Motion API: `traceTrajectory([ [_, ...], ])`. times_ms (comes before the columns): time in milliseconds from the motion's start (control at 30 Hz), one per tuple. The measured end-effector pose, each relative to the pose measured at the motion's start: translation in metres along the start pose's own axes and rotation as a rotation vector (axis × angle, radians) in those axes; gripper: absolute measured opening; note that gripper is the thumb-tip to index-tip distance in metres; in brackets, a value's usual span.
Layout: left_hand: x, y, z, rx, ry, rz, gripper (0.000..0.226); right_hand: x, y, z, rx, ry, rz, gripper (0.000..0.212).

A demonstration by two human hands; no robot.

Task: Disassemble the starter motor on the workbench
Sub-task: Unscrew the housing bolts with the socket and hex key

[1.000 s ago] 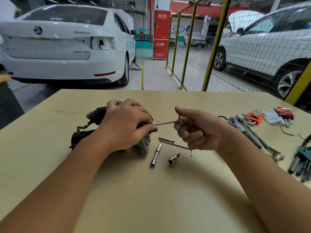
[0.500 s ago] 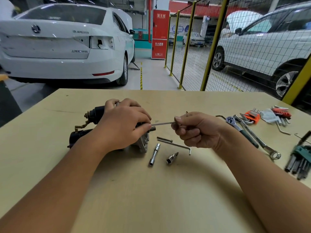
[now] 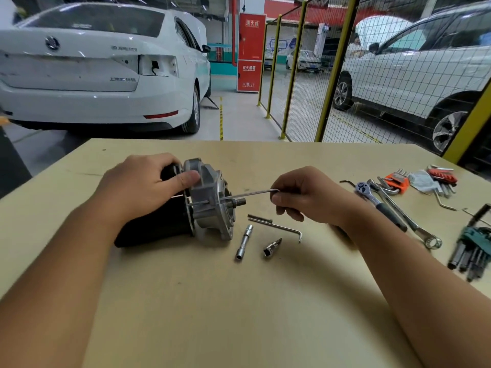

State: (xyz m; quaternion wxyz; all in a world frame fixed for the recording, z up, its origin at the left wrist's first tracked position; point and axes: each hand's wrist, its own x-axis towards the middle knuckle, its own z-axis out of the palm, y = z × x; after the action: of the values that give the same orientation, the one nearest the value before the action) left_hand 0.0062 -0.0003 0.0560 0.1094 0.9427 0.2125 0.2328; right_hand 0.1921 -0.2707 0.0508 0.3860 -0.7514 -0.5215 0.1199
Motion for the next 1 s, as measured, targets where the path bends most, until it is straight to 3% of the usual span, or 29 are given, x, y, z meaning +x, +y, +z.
traceTrajectory([
  [133,0.006,-0.004,0.001,-0.13,-0.021,0.044,0.077,0.005,0.002,0.004,-0.261,0.144,-0.142,0.018],
  [300,0.018,-0.017,0.0,-0.303,-0.084,0.082,0.074,0.011,0.003,0.014,-0.5,0.305,-0.406,0.003],
  [400,0.022,-0.022,0.002,-0.317,-0.078,0.09,0.072,0.01,0.004,0.016,-0.528,0.308,-0.407,0.004],
  [467,0.021,-0.022,0.002,-0.305,-0.075,0.103,0.071,0.008,0.004,0.019,-0.338,0.251,-0.267,0.012],
  [567,0.017,-0.019,0.001,-0.218,-0.066,0.095,0.079,0.01,0.0,0.027,0.347,0.162,0.053,0.032],
  [633,0.014,-0.014,-0.002,-0.142,-0.034,0.087,0.083,0.011,-0.003,0.031,0.569,0.121,0.247,0.043],
  [767,0.015,0.002,-0.013,-0.029,-0.145,0.19,0.087,0.011,-0.011,0.034,0.718,0.098,0.345,0.038],
  [900,0.045,0.01,-0.034,-0.125,-0.453,0.201,0.044,0.009,-0.018,0.034,0.695,0.128,0.241,0.033],
  [1000,0.055,0.01,-0.034,-0.17,-0.467,0.244,0.024,0.008,-0.021,0.031,0.641,0.113,0.18,0.031],
])
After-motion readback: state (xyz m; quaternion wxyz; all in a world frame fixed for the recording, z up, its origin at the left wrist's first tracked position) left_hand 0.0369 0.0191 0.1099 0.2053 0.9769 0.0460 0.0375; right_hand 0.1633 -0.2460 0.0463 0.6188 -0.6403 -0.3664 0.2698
